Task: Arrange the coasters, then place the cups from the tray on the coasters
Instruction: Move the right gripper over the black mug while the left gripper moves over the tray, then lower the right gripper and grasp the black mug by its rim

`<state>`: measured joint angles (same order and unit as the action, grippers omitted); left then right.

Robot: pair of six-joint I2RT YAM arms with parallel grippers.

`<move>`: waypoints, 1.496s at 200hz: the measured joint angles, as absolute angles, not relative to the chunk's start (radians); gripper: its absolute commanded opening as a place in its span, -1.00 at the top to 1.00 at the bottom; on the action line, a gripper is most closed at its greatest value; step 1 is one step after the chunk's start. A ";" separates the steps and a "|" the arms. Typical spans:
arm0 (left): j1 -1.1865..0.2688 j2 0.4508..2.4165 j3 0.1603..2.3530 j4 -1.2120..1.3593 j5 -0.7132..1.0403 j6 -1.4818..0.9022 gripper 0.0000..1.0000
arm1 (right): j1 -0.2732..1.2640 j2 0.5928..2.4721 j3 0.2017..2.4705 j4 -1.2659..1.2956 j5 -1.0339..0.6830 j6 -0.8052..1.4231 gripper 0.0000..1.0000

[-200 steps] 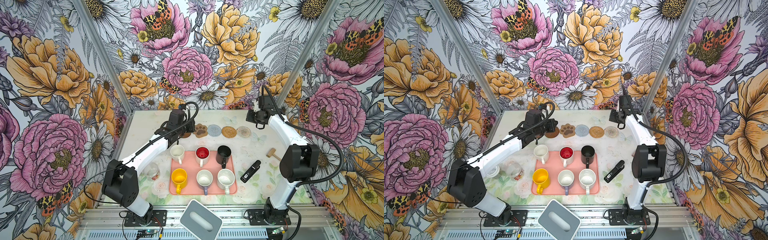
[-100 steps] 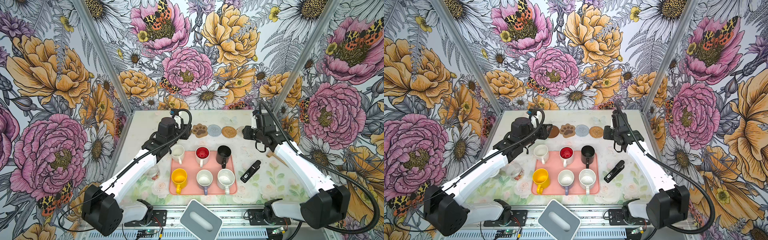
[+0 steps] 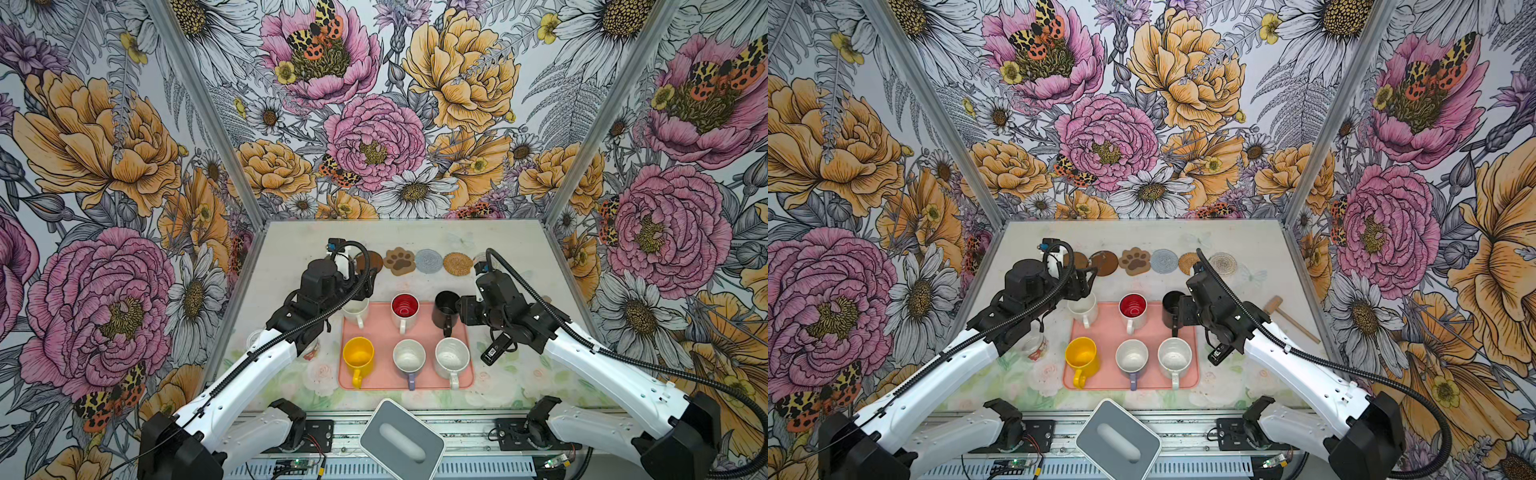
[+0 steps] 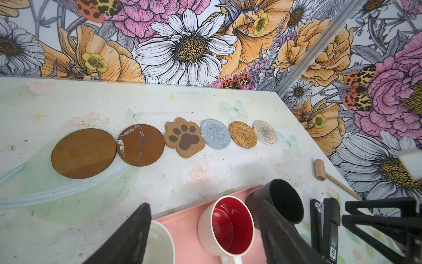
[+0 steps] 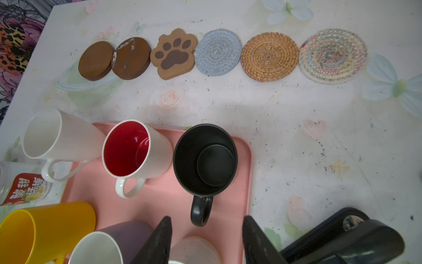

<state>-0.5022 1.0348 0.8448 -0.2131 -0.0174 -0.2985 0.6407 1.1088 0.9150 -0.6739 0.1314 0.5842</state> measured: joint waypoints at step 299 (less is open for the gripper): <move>-0.502 1.008 0.809 -0.220 -0.023 -0.280 -0.59 | 0.682 1.465 0.932 -0.635 0.139 0.764 -0.05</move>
<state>-0.5022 1.0080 0.8093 -0.2203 -0.0227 -0.2798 0.6819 1.4651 0.9318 -0.6353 0.1387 0.7639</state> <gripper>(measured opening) 0.795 0.534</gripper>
